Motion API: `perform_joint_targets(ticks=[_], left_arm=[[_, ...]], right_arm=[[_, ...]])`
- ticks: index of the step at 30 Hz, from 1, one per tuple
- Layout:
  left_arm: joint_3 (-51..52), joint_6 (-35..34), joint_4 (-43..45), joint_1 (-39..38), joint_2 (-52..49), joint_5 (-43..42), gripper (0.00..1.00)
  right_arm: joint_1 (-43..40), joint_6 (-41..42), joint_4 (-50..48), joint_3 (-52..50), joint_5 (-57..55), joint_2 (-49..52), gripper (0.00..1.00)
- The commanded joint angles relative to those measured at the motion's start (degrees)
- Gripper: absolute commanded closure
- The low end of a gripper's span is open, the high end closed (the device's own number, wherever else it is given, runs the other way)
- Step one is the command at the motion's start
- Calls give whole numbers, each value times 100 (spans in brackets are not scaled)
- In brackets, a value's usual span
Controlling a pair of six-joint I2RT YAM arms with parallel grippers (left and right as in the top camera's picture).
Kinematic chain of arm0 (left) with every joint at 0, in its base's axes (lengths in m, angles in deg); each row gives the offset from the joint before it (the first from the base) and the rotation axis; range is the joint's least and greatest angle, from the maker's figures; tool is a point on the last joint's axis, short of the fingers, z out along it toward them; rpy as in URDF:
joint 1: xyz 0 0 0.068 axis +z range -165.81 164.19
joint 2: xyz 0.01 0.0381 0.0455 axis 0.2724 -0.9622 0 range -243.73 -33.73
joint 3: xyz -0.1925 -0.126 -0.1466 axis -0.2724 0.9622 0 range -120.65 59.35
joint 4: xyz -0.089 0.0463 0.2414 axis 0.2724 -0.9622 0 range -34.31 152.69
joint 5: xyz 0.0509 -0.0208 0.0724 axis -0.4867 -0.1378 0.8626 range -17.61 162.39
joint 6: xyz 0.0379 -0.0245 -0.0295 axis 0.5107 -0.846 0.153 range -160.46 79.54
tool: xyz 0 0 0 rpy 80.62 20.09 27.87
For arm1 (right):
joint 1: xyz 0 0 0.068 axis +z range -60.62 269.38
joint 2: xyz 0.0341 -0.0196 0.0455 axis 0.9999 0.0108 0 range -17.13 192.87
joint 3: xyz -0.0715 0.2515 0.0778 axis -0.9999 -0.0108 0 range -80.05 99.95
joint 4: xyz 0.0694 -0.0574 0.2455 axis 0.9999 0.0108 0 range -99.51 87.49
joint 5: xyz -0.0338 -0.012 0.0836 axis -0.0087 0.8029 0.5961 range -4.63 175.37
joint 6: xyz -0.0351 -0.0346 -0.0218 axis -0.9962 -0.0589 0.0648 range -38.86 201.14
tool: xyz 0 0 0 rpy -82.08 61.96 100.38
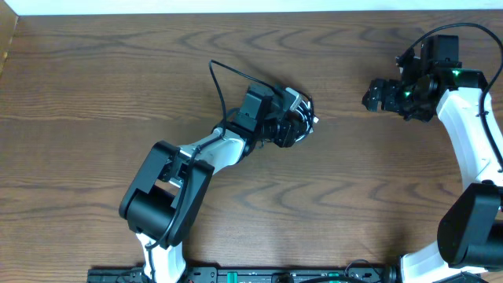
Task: Untangle cables
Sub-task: 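Lift the bundle with the left gripper toward the right gripper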
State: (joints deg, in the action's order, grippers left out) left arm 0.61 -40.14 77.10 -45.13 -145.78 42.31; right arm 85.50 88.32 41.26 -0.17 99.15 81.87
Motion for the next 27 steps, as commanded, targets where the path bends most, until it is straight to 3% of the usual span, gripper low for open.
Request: perform_joint_targets(ticks=[1, 12, 16, 22, 23, 25, 27], left_arm=[[-76, 164, 37, -2, -122, -249, 39], [-190, 160, 505, -24, -372, -227, 41], [-192, 160, 498, -28, -393, -229, 47], [-195, 157, 540, -28, -636, -227, 49], [-195, 155, 544, -28, -636, -229, 55], [-195, 149, 546, -26, -636, -229, 87], [-195, 131, 542, -26, -636, -229, 92]], right_arm=[[24, -37, -13, 57, 74, 50, 1], [24, -37, 109, 57, 76, 50, 1], [24, -35, 162, 57, 79, 50, 1], [24, -37, 238, 57, 76, 50, 1], [24, -39, 238, 57, 74, 50, 1], [24, -39, 234, 57, 74, 50, 1], [24, -39, 238, 57, 76, 50, 1]])
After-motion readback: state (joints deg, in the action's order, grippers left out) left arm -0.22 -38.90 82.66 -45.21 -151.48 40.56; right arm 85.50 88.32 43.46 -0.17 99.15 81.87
